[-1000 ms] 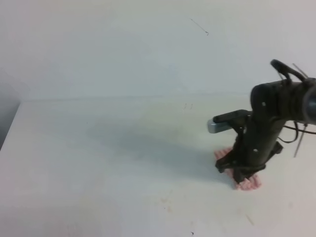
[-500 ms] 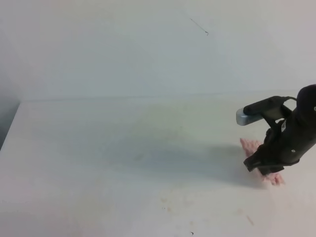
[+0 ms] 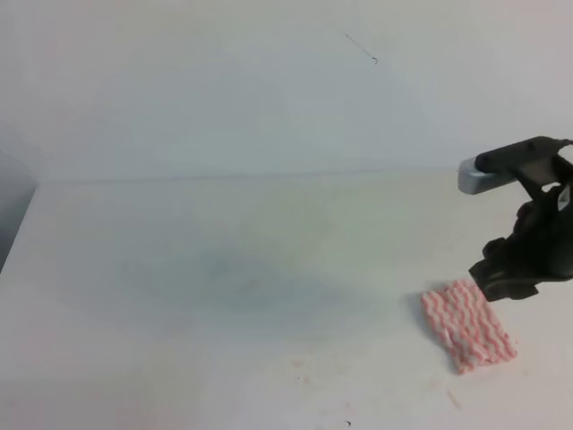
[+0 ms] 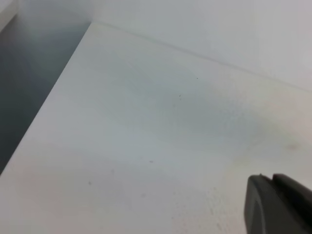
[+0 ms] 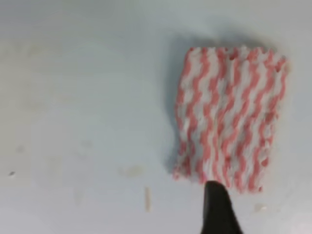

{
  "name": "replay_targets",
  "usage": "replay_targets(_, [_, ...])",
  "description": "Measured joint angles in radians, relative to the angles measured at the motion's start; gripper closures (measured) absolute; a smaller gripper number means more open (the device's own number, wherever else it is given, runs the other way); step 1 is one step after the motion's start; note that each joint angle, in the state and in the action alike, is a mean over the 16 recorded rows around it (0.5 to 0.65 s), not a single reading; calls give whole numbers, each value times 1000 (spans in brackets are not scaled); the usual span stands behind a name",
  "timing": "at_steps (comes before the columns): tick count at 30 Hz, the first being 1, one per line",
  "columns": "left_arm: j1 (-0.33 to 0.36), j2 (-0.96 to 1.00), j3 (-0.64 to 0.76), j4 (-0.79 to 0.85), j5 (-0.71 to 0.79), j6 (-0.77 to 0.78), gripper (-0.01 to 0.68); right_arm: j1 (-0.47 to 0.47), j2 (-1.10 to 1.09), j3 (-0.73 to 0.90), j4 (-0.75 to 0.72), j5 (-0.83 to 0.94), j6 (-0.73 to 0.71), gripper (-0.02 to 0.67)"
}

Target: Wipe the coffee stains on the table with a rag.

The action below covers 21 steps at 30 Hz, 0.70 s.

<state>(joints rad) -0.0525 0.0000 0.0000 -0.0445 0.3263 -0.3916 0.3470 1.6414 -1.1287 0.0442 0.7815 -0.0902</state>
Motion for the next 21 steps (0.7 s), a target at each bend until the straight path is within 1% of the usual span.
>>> replay_targets(2, [0, 0, 0, 0, 0, 0, 674, 0, -44, 0, 12, 26, -12, 304])
replay_targets(11, [0, 0, 0, 0, 0, 0, 674, 1, -294, 1, 59, 167, -68, 550])
replay_targets(14, [0, 0, 0, 0, 0, 0, 674, 2, -381, 1, 66, 207, -67, 613])
replay_targets(17, [0, 0, 0, 0, 0, 0, 674, 2, -460, 1, 70, 241, -55, 647])
replay_targets(21, [0, 0, 0, 0, 0, 0, 674, 2, -543, 1, 74, 268, -33, 653])
